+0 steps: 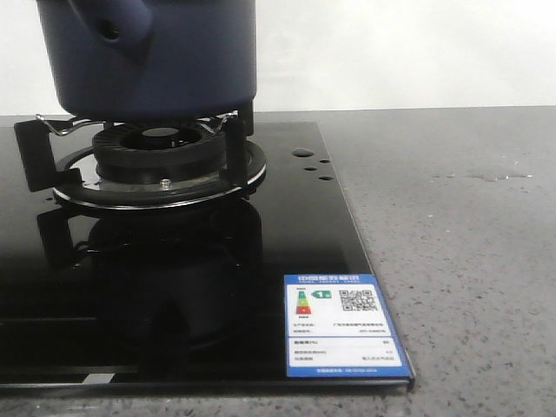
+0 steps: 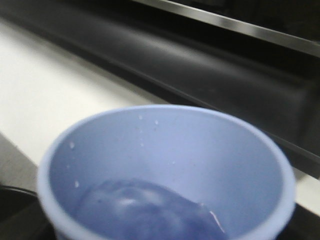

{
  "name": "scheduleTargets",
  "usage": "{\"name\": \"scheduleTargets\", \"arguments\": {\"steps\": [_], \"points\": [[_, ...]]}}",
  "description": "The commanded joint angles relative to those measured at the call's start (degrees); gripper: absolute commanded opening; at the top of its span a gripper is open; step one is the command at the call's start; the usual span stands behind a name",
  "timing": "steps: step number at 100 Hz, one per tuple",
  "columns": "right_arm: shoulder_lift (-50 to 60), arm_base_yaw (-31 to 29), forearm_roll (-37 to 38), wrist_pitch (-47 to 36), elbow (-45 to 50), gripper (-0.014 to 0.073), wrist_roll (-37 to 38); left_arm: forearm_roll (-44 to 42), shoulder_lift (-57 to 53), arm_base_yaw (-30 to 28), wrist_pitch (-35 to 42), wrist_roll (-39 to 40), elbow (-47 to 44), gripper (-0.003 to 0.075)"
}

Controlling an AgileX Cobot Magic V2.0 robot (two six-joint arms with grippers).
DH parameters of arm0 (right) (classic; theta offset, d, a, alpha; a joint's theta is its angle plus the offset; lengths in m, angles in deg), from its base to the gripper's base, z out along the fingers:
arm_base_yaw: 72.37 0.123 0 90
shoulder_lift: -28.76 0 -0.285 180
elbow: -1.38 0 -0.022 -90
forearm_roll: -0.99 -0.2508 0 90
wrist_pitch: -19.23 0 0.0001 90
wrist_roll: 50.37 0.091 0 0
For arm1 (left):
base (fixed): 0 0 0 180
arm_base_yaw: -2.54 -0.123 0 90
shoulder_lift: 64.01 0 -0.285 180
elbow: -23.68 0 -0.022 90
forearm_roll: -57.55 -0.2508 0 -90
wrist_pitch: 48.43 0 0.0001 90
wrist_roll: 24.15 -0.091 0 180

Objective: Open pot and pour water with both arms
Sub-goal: 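Lift the cup with the right gripper and carry it over the saucepan, then tilt the cup with the right gripper to pour water into the saucepan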

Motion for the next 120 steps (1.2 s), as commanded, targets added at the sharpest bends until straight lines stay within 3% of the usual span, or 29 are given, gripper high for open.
{"name": "scheduleTargets", "arguments": {"steps": [1,19,63,97,120], "points": [[-1.5,1.9,4.1,-1.5,-6.9,0.0214,-0.2,3.5,-1.1,0.2,3.2,1.3,2.1,0.0211],[-6.0,4.5,10.6,1.4,-12.6,0.0214,-0.2,3.3,-1.7,0.2,3.2,1.4,2.1,0.0211],[-10.9,9.3,29.9,5.0,-13.9,0.0214,-0.3,3.3,-1.8,0.2,4.0,1.4,2.1,0.0211],[-13.0,9.4,44.8,10.1,-14.0,0.0214,-0.7,3.3,-1.8,0.2,4.0,1.4,2.1,0.0211],[-15.6,9.1,50.9,13.4,-16.3,0.0214,-0.7,3.3,-1.8,0.2,3.9,1.4,2.1,0.0211]]}}
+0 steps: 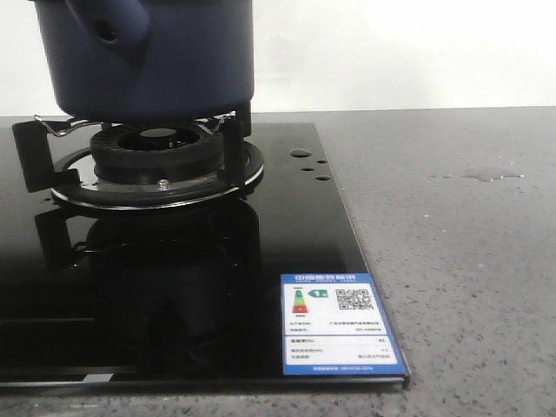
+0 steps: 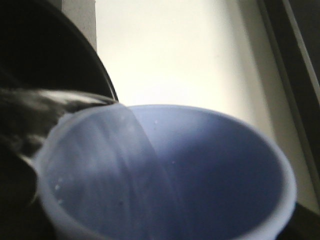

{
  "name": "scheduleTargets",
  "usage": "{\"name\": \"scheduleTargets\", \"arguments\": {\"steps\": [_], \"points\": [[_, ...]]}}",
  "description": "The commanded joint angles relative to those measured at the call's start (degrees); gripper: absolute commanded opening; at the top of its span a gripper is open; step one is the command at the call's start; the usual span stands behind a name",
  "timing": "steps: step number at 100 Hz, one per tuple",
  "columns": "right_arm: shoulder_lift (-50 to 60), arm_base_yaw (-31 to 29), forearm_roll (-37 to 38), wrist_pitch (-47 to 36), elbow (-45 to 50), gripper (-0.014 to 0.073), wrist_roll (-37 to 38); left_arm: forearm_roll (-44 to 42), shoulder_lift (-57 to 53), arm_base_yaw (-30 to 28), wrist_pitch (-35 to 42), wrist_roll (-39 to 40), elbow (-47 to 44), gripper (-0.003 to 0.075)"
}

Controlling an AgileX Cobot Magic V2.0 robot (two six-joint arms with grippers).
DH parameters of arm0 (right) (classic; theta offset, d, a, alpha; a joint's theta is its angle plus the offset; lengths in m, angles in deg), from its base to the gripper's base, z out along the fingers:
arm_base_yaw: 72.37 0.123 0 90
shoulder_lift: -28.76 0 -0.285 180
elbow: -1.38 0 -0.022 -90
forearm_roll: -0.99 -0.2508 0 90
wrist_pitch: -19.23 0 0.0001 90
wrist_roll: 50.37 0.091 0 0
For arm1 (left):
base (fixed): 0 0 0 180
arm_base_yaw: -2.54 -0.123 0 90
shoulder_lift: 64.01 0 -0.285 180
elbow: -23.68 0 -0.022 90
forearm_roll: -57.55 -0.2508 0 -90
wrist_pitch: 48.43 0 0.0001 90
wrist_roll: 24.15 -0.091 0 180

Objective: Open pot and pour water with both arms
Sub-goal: 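Tilt the cup with the right gripper to pour water into the saucepan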

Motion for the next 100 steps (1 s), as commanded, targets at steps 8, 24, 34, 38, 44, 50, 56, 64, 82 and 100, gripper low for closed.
{"name": "scheduleTargets", "arguments": {"steps": [8,24,34,38,44,50,56,64,82,100], "points": [[0.8,-0.1,3.2,-0.1,-5.4,0.0214,-0.6,3.8,-0.6,0.2,3.6,0.5,2.1,0.0211],[-0.8,-0.4,8.6,2.2,-8.7,0.0214,-0.6,3.8,-0.6,0.2,3.6,0.5,2.1,0.0211],[-1.6,-0.4,13.0,6.0,-10.6,0.0214,-0.6,3.6,-0.6,0.2,3.6,0.5,2.1,0.0211],[-1.8,-0.4,15.2,7.6,-11.3,0.0214,-0.6,3.6,-0.6,0.2,3.6,0.5,2.1,0.0211],[-1.9,-0.4,18.8,9.2,-12.1,0.0214,-0.6,3.6,-0.6,0.2,3.6,0.5,2.1,0.0211],[-1.9,-0.4,21.4,9.8,-12.6,0.0214,-0.6,3.6,-0.6,0.2,3.6,0.5,2.1,0.0211],[-1.9,-0.4,24.2,9.9,-13.2,0.0214,-0.6,3.6,-0.6,0.2,3.6,0.5,2.1,0.0211],[-1.9,-0.4,34.2,9.9,-13.3,0.0214,-0.6,3.6,-0.6,0.2,3.6,0.5,2.1,0.0211],[-1.9,-0.4,40.3,9.6,-13.5,0.0214,-0.6,3.6,-0.6,0.2,3.6,0.5,2.1,0.0211],[-1.9,-0.4,41.4,8.0,-13.5,0.0214,-1.8,3.6,-0.6,0.2,3.6,0.5,2.1,0.0211]]}}
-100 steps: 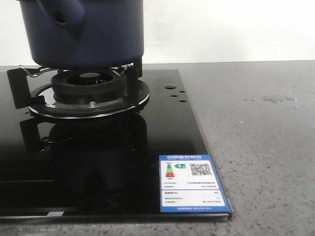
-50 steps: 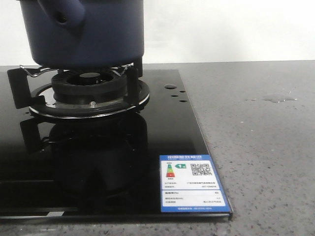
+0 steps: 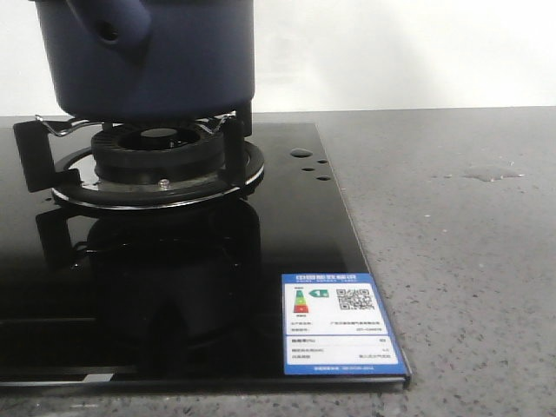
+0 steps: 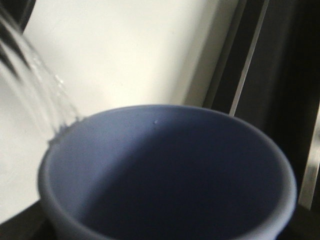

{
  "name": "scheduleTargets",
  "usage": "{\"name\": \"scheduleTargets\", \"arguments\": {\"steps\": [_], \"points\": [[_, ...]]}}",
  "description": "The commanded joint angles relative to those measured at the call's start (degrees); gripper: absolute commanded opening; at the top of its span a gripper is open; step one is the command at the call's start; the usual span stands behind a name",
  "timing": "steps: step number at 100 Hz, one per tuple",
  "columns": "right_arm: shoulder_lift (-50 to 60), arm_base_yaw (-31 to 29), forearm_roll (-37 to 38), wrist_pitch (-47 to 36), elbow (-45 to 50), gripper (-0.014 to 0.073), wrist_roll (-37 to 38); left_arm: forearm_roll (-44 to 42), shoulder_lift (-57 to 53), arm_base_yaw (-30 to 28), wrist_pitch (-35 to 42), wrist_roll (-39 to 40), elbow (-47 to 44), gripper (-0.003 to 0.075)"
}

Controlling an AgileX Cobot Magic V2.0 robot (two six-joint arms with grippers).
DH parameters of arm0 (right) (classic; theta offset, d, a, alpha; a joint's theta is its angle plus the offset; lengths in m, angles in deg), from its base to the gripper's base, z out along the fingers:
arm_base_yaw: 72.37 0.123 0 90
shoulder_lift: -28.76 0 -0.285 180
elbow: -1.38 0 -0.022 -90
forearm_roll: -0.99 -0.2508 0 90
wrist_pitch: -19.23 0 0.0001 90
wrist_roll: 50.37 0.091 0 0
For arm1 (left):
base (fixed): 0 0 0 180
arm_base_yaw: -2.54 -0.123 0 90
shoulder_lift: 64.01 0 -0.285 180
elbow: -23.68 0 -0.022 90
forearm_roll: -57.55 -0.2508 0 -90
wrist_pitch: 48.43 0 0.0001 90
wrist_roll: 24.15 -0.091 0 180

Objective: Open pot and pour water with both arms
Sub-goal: 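Tilt the cup with the right gripper to pour water into the saucepan, then carry the cup back and set it on the counter, open right gripper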

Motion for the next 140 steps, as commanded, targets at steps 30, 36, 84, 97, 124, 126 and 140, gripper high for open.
{"name": "scheduleTargets", "arguments": {"steps": [30,36,84,97,124,126,140], "points": [[2.5,-0.3,0.9,-0.7,-2.5,0.0214,1.3,2.9,-0.6,0.2,3.6,0.5,2.1,0.0211],[2.5,-0.3,-3.9,-0.8,-2.5,0.0214,5.6,1.9,-0.6,0.2,3.6,0.5,2.1,0.0211],[10.7,-2.1,-43.8,30.0,-1.2,0.0214,32.1,0.2,2.2,1.9,3.8,0.5,0.7,0.0211],[17.7,-10.7,-55.6,22.7,7.0,0.0214,32.2,1.2,4.1,2.4,3.8,0.5,-1.2,0.0211],[30.7,-29.1,-58.4,-12.0,38.1,0.0214,41.8,2.6,7.9,2.7,3.7,-1.1,-3.3,0.0211],[31.1,-30.2,-58.5,-13.9,40.2,0.0214,41.9,2.6,8.2,2.7,3.7,-1.1,-3.3,0.0211],[31.7,-34.4,-62.3,-23.9,51.5,0.0214,41.9,2.6,10.0,2.7,3.4,-1.1,-3.3,0.0211]]}}
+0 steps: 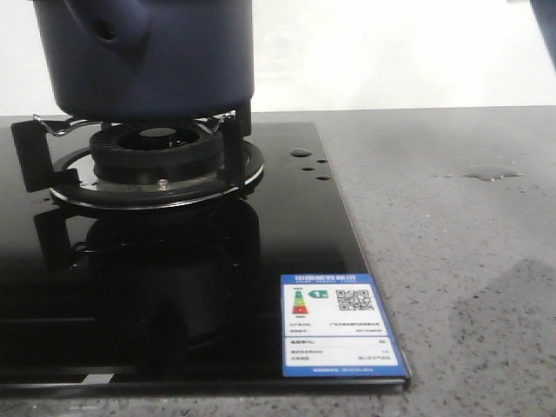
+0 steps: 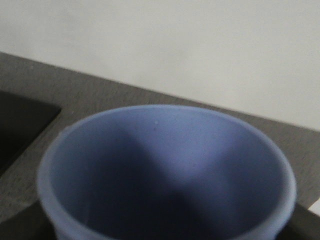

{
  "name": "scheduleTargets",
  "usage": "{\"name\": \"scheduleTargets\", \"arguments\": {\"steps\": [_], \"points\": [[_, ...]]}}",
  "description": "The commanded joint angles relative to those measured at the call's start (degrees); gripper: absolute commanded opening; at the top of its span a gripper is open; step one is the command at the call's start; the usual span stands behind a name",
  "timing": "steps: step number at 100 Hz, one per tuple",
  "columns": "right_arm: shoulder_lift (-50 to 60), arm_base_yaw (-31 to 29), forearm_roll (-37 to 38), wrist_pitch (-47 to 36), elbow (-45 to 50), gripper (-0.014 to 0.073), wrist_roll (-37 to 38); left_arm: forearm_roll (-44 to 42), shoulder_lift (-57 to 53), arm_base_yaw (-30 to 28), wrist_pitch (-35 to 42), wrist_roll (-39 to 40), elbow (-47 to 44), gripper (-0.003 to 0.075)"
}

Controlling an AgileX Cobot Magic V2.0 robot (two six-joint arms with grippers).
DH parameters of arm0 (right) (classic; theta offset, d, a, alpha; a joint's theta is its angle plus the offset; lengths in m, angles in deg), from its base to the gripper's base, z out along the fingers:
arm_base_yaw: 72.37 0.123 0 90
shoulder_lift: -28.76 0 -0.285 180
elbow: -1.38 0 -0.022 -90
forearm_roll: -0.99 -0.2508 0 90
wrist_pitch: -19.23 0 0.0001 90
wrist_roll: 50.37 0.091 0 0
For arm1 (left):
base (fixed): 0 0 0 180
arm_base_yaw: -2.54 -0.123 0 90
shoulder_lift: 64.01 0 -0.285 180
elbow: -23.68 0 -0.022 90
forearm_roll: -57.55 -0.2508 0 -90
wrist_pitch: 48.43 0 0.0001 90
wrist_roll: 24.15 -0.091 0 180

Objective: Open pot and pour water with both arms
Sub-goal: 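Carry the cup back and set it on the counter, open right gripper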

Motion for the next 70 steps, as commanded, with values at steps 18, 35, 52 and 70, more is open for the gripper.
{"name": "scheduleTargets", "arguments": {"steps": [18,35,52,70], "points": [[1.6,-4.1,-3.7,-18.9,11.3,0.0215,0.5,4.4,1.3,0.6,2.7,-0.4,0.9,0.0211],[1.7,-4.1,-3.7,-20.7,11.4,0.0351,0.5,4.6,2.4,0.6,2.5,-0.6,0.8,0.0211],[1.7,-4.1,-3.7,-21.9,11.4,0.0657,0.5,4.6,2.4,0.6,2.2,-1.4,0.8,0.0211],[1.7,-4.1,-3.7,-21.9,11.4,0.0663,0.5,4.6,2.4,0.6,2.1,-1.4,0.8,0.0211]]}}
